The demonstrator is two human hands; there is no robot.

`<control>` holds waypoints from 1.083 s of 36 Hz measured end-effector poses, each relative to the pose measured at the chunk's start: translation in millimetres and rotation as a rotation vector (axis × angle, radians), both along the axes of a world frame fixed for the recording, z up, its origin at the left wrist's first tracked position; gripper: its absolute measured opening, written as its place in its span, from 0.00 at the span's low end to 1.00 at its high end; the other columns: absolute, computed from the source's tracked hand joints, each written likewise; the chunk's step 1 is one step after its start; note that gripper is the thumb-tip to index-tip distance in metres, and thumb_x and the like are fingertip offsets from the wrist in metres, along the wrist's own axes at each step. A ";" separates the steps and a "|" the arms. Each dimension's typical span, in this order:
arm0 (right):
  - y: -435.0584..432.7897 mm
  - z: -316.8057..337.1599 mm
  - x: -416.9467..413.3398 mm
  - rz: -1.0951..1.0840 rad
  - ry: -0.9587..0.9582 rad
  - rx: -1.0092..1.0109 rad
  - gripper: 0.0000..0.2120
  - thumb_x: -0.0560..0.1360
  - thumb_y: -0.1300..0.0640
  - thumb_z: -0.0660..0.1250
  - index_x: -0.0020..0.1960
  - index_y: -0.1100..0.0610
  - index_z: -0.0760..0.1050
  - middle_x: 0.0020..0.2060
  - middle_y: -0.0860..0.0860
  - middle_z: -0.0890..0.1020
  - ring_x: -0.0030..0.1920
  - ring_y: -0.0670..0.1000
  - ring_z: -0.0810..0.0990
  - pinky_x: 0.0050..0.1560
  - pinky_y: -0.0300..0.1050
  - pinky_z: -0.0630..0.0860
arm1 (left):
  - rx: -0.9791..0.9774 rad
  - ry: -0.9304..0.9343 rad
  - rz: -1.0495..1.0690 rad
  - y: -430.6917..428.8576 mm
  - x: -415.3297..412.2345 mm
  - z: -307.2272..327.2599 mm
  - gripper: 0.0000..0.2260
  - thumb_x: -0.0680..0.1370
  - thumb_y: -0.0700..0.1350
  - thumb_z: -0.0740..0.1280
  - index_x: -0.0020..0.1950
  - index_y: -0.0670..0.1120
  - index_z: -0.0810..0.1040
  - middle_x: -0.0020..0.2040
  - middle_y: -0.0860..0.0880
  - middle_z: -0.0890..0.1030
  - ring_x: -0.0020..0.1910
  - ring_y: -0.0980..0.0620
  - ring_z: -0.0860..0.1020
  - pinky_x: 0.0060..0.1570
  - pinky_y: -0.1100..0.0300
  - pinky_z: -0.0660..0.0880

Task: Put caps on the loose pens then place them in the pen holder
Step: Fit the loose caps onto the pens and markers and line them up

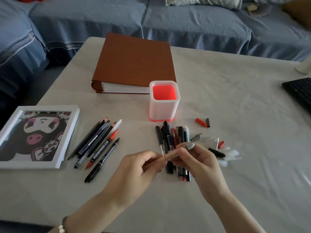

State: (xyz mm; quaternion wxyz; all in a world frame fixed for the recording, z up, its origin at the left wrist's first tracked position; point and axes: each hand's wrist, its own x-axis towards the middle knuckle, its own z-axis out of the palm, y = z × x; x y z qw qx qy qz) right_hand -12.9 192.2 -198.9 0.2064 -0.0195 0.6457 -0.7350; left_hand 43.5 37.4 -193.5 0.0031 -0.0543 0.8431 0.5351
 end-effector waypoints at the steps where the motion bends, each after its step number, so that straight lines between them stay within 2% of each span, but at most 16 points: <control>1: -0.7 0.1 0.1 -0.006 0.012 -0.001 0.08 0.68 0.56 0.65 0.41 0.60 0.78 0.39 0.63 0.83 0.39 0.54 0.83 0.40 0.39 0.79 | 0.018 -0.022 0.008 0.1 -0.1 -0.1 0.06 0.72 0.52 0.66 0.40 0.52 0.80 0.34 0.51 0.81 0.26 0.59 0.71 0.27 0.72 0.64; 4: -1.1 -0.9 0.8 0.034 0.061 0.015 0.05 0.71 0.57 0.68 0.41 0.60 0.78 0.38 0.62 0.84 0.39 0.54 0.83 0.40 0.40 0.79 | 0.194 -0.137 0.013 -2.1 -2.4 4.2 0.05 0.73 0.45 0.68 0.37 0.49 0.81 0.29 0.50 0.80 0.23 0.59 0.68 0.25 0.69 0.64; 6: -1.7 -2.1 3.4 0.064 0.087 0.011 0.07 0.70 0.56 0.68 0.41 0.60 0.78 0.39 0.61 0.84 0.40 0.54 0.83 0.41 0.40 0.79 | 0.349 -0.249 0.002 -6.6 -3.0 7.3 0.06 0.73 0.42 0.67 0.37 0.42 0.80 0.25 0.50 0.78 0.21 0.58 0.66 0.21 0.69 0.61; 9: -4.1 -3.7 9.3 0.071 0.123 0.000 0.18 0.66 0.44 0.71 0.42 0.59 0.79 0.40 0.58 0.85 0.40 0.54 0.83 0.41 0.42 0.79 | 0.530 -0.388 0.000 -12.9 -0.8 9.7 0.07 0.73 0.40 0.66 0.38 0.37 0.79 0.26 0.47 0.76 0.20 0.55 0.62 0.19 0.68 0.56; 11: -5.9 -2.2 12.5 0.067 0.156 -0.008 0.21 0.63 0.38 0.70 0.42 0.57 0.79 0.40 0.56 0.85 0.40 0.55 0.83 0.43 0.45 0.79 | 0.540 -0.370 -0.015 -14.3 1.4 13.6 0.07 0.71 0.42 0.67 0.37 0.38 0.79 0.25 0.48 0.76 0.19 0.56 0.62 0.19 0.69 0.56; 14: -10.2 1.8 11.8 0.037 0.175 -0.015 0.20 0.62 0.36 0.70 0.41 0.53 0.80 0.40 0.55 0.85 0.40 0.57 0.82 0.46 0.53 0.78 | 0.298 -0.162 -0.038 -13.9 1.9 18.1 0.07 0.70 0.46 0.68 0.36 0.45 0.81 0.25 0.51 0.78 0.22 0.58 0.68 0.23 0.69 0.64; 17: -14.6 6.0 8.4 -0.005 0.195 -0.035 0.18 0.64 0.39 0.71 0.41 0.54 0.80 0.39 0.56 0.84 0.41 0.58 0.82 0.46 0.50 0.80 | 0.104 0.047 0.008 -13.4 0.6 13.8 0.07 0.70 0.55 0.69 0.38 0.53 0.82 0.30 0.51 0.81 0.26 0.58 0.72 0.26 0.67 0.67; 19: -17.0 9.7 5.9 -0.010 0.208 -0.049 0.12 0.67 0.47 0.69 0.40 0.56 0.81 0.39 0.60 0.84 0.43 0.60 0.82 0.47 0.52 0.79 | -0.032 0.172 0.011 -12.0 -0.8 10.6 0.08 0.71 0.56 0.67 0.42 0.53 0.80 0.31 0.49 0.80 0.27 0.55 0.74 0.26 0.63 0.70; 22: -17.9 9.4 3.0 -0.018 0.162 -0.059 0.09 0.71 0.53 0.65 0.39 0.57 0.81 0.39 0.61 0.84 0.44 0.61 0.82 0.47 0.51 0.79 | -0.213 0.282 -0.012 -11.2 -4.0 7.8 0.12 0.73 0.54 0.63 0.40 0.48 0.79 0.29 0.50 0.74 0.26 0.57 0.68 0.25 0.69 0.63; 24: -18.2 5.9 2.1 -0.015 0.098 -0.062 0.08 0.74 0.56 0.66 0.39 0.58 0.80 0.38 0.59 0.85 0.41 0.58 0.82 0.45 0.46 0.80 | -0.258 0.268 -0.034 -14.0 -7.2 5.5 0.14 0.73 0.55 0.62 0.40 0.46 0.80 0.28 0.51 0.74 0.27 0.55 0.69 0.26 0.66 0.65; 27: -18.6 -5.1 1.0 0.010 0.003 -0.001 0.10 0.75 0.58 0.61 0.42 0.63 0.76 0.38 0.58 0.85 0.40 0.54 0.82 0.43 0.42 0.80 | -0.266 0.149 -0.073 -19.0 -8.7 -3.4 0.16 0.71 0.59 0.62 0.42 0.49 0.80 0.31 0.52 0.79 0.31 0.52 0.74 0.31 0.60 0.70; 30: -17.1 -15.6 -3.5 -0.047 -0.093 0.059 0.10 0.78 0.60 0.58 0.42 0.64 0.73 0.39 0.62 0.82 0.42 0.56 0.81 0.46 0.44 0.81 | -0.476 0.111 -0.013 -29.5 -5.0 -18.1 0.23 0.69 0.63 0.58 0.42 0.46 0.80 0.35 0.51 0.81 0.34 0.53 0.78 0.34 0.59 0.71; 33: -11.8 -17.5 -14.8 -0.124 -0.127 0.130 0.09 0.79 0.59 0.55 0.44 0.62 0.69 0.40 0.67 0.80 0.40 0.57 0.83 0.38 0.43 0.81 | -0.691 0.063 0.125 -53.7 2.4 -32.4 0.15 0.71 0.53 0.63 0.43 0.42 0.80 0.37 0.47 0.82 0.35 0.47 0.80 0.35 0.58 0.74; 35: -8.4 -18.6 -22.6 -0.138 -0.120 0.235 0.06 0.79 0.59 0.56 0.49 0.62 0.68 0.39 0.65 0.80 0.36 0.53 0.83 0.34 0.41 0.80 | -0.786 -0.029 0.192 -68.2 6.9 -38.9 0.07 0.69 0.40 0.71 0.44 0.40 0.80 0.39 0.43 0.81 0.37 0.41 0.80 0.34 0.55 0.77; 36: -8.5 -18.9 -25.7 -0.140 -0.123 0.276 0.06 0.79 0.59 0.57 0.53 0.60 0.67 0.38 0.61 0.80 0.35 0.51 0.83 0.33 0.41 0.80 | -0.813 -0.104 0.206 -73.3 9.4 -40.8 0.08 0.66 0.36 0.73 0.44 0.39 0.80 0.38 0.42 0.81 0.37 0.39 0.80 0.34 0.53 0.77; 39: -14.2 -21.3 -31.8 -0.074 -0.117 0.361 0.18 0.76 0.60 0.64 0.63 0.51 0.62 0.38 0.55 0.81 0.33 0.50 0.83 0.38 0.43 0.81 | -0.862 -0.234 0.182 -79.8 15.8 -45.5 0.08 0.63 0.34 0.74 0.40 0.39 0.78 0.33 0.42 0.79 0.32 0.38 0.78 0.29 0.54 0.74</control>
